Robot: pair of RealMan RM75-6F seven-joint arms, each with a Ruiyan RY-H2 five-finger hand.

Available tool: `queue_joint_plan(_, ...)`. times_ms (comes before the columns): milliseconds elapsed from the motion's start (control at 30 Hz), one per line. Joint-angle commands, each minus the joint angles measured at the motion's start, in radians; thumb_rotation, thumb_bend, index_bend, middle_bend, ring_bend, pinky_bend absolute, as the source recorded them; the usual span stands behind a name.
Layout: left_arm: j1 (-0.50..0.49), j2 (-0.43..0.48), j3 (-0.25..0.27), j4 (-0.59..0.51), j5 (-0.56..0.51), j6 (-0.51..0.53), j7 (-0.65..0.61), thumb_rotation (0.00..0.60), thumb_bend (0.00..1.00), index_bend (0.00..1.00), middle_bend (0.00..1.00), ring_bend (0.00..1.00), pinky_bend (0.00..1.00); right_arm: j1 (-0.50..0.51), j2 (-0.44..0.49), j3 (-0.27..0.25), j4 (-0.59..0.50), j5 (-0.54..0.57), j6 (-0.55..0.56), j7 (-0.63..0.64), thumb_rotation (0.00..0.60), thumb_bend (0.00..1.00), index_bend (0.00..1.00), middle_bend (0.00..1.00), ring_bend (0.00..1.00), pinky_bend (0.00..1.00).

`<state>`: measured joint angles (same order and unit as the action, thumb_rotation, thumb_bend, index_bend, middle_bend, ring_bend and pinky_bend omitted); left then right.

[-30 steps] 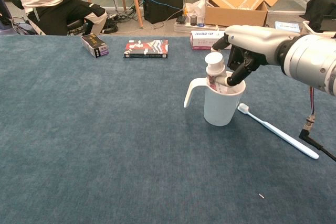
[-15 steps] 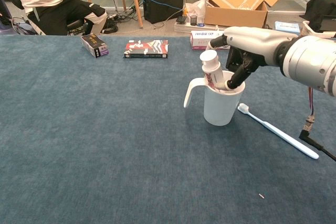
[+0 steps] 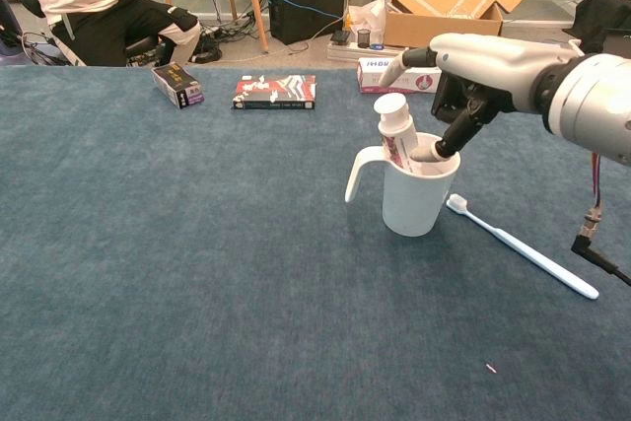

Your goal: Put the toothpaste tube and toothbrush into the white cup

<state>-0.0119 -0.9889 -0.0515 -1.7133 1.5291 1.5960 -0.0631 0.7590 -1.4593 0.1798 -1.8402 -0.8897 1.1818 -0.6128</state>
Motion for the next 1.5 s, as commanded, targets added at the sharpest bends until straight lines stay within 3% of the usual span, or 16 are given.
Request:
queue_joint_plan(33, 0.000, 0.000, 0.000, 0.000, 0.000, 0.000, 0.001, 0.600, 0.04, 0.03, 0.15, 0.16, 0.26, -0.024, 0.030, -0.010, -0.037, -0.051, 0.030, 0.022, 0.600, 0.12, 0.21, 1.00, 1.00, 1.00)
queue_joint_plan(133, 0.000, -0.001, 0.000, -0.001, 0.000, 0.000, 0.003, 0.600, 0.04, 0.03, 0.15, 0.16, 0.26, -0.053, 0.063, -0.031, -0.074, -0.118, 0.066, 0.032, 0.600, 0.12, 0.21, 1.00, 1.00, 1.00)
queue_joint_plan(400, 0.000, -0.003, -0.001, 0.001, -0.003, 0.000, 0.009, 0.600, 0.04, 0.03, 0.15, 0.16, 0.26, -0.166, 0.198, -0.148, -0.175, -0.321, 0.159, 0.042, 0.600, 0.13, 0.21, 1.00, 1.00, 1.00)
queue_joint_plan(600, -0.001, -0.008, 0.001, 0.000, 0.000, -0.003, 0.023, 0.600, 0.04, 0.03, 0.15, 0.16, 0.26, -0.232, 0.321, -0.241, -0.242, -0.402, 0.148, 0.061, 0.600, 0.18, 0.28, 1.00, 1.00, 1.00)
queue_joint_plan(833, -0.004, -0.014, 0.005, 0.000, 0.000, -0.011, 0.040, 0.600, 0.04, 0.03, 0.15, 0.16, 0.26, -0.224, 0.419, -0.300, -0.254, -0.310, 0.021, -0.039, 0.600, 0.31, 0.30, 1.00, 1.00, 1.00)
queue_joint_plan(1100, -0.003, -0.012, 0.003, -0.001, -0.003, -0.011, 0.036, 0.600, 0.04, 0.03, 0.15, 0.16, 0.26, -0.183, 0.372, -0.288, -0.186, -0.143, -0.075, -0.148, 0.600, 0.71, 0.30, 1.00, 1.00, 1.00)
queue_joint_plan(1200, -0.003, -0.011, 0.004, -0.002, -0.001, -0.010, 0.035, 0.600, 0.04, 0.03, 0.15, 0.16, 0.26, -0.166, 0.341, -0.285, -0.154, -0.083, -0.106, -0.178, 0.600, 0.80, 0.30, 1.00, 1.00, 1.00)
queue_joint_plan(1500, -0.002, -0.008, 0.003, -0.003, -0.001, -0.007, 0.027, 0.600, 0.04, 0.03, 0.15, 0.16, 0.26, -0.134, 0.272, -0.292, -0.101, -0.001, -0.150, -0.227, 0.600, 0.84, 0.30, 1.00, 1.00, 1.00)
